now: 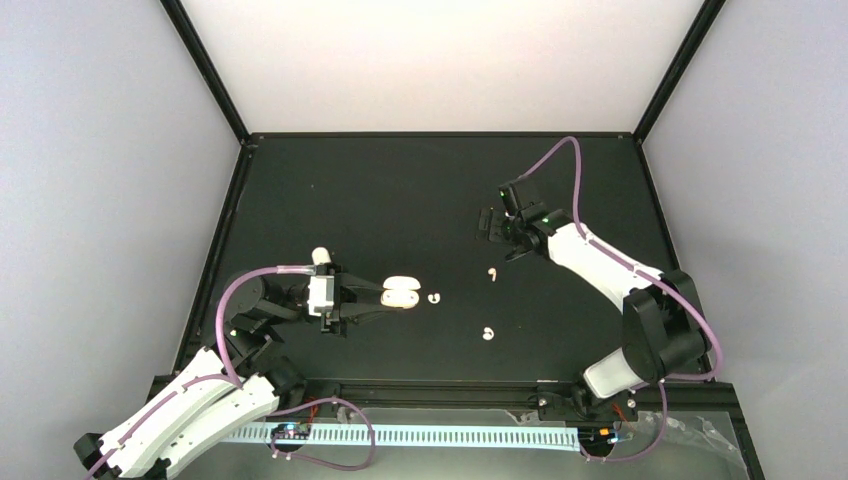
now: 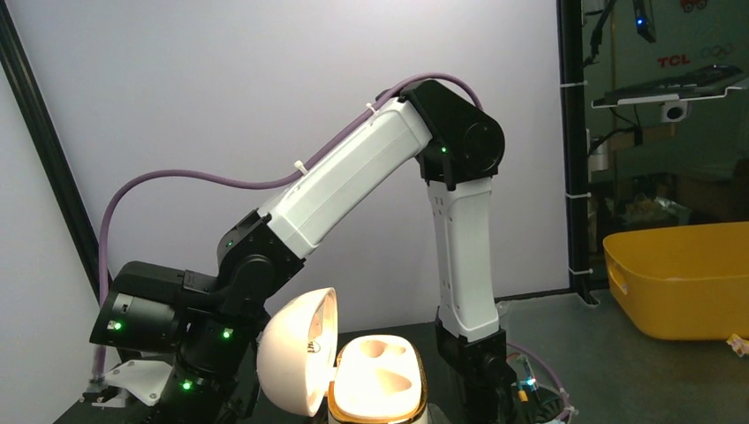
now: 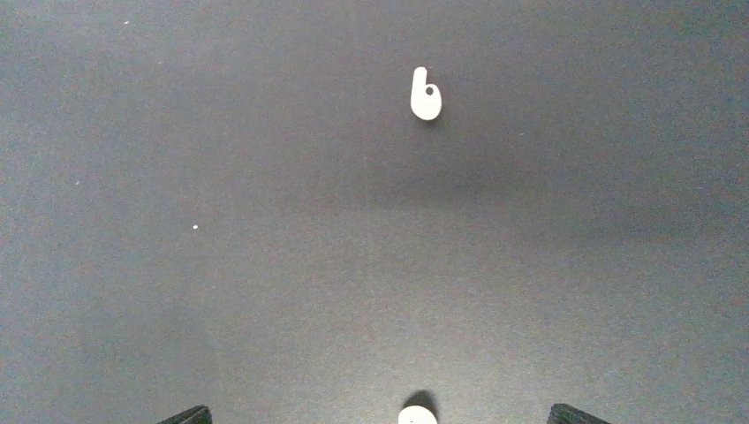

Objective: Insert the wireless bluetooth earbuds into the charging case
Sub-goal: Pick up the earbud from the center of the board.

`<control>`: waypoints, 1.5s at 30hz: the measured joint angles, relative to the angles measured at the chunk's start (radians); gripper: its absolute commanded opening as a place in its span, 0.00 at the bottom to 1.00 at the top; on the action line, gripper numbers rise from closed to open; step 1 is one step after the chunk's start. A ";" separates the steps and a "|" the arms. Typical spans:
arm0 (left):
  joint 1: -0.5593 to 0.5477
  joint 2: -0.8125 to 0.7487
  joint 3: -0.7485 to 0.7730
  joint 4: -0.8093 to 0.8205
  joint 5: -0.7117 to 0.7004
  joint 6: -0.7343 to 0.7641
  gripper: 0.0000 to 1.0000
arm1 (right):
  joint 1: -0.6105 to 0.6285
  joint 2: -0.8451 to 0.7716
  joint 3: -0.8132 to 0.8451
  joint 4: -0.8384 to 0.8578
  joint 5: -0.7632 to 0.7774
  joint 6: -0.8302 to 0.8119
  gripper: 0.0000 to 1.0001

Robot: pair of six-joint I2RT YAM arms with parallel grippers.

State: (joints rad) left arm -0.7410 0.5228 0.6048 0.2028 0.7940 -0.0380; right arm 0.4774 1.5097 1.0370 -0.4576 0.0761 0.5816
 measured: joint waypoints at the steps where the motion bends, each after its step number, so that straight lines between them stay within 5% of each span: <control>1: 0.000 0.000 0.000 0.000 -0.002 0.000 0.02 | 0.000 0.000 0.000 -0.001 0.007 0.000 1.00; 16: 0.000 0.000 0.000 0.000 -0.008 0.000 0.02 | -0.011 0.144 0.108 -0.070 0.056 -0.019 0.96; 30: 0.000 0.001 0.000 -0.001 -0.019 0.000 0.02 | -0.016 -0.346 -0.160 0.343 0.290 -0.001 1.00; 41: 0.000 0.001 0.000 -0.001 -0.028 0.001 0.02 | -0.088 -0.284 -0.153 0.353 0.080 -0.031 1.00; 45: 0.000 0.001 0.000 -0.001 -0.029 0.001 0.02 | -0.122 -0.109 -0.058 0.251 -0.018 -0.023 0.96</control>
State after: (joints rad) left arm -0.7410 0.5236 0.6048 0.2020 0.7654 -0.0372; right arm 0.3553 1.4002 0.9791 -0.2062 0.0578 0.5587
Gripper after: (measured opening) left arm 0.202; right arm 0.988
